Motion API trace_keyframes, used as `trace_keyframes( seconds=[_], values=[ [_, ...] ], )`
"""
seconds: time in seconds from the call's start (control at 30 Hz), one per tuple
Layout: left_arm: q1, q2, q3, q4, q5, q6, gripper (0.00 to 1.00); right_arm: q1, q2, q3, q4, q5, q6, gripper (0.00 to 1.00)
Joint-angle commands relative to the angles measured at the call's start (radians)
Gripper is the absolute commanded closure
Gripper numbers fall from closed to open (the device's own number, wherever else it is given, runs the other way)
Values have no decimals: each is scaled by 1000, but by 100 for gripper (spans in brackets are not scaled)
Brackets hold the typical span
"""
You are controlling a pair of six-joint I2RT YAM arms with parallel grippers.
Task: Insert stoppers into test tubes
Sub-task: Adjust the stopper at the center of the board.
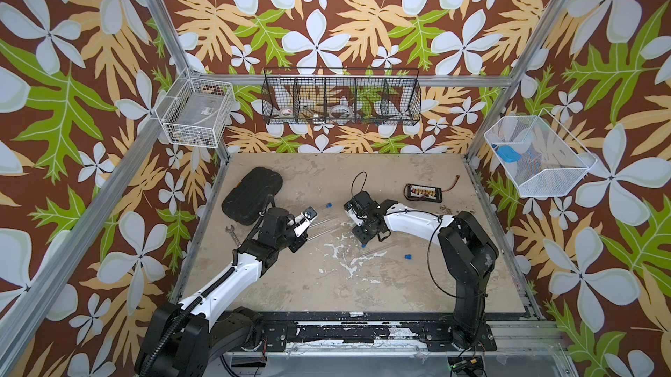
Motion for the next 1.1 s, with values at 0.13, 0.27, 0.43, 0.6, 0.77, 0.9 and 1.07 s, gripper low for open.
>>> trace_keyframes(
  seconds=[0.13,0.27,0.43,0.6,0.77,0.9,1.07],
  values=[
    [1,-2,5,16,12,-4,100,-12,-17,-23,-26,26,-9,47],
    [2,-2,5,15,12,-4,100,-21,-21,-28,-31,39,-11,47],
    [2,-1,5,16,13,-3,100,-23,-22,-33,-37,33,-13,47],
    [2,-2,5,15,12,-4,100,-23,-34,-21,-27,32,-10,47],
    [2,-5,5,15,12,-4,100,-29,-123,-50,28,11,-52,47],
    [2,-7,6,17,15,-2,100,-28,-211,-155,96,-70,-169,51],
    [2,-7,8,16,21,-2,100,0,-321,-293,190,-146,-331,53]
  ],
)
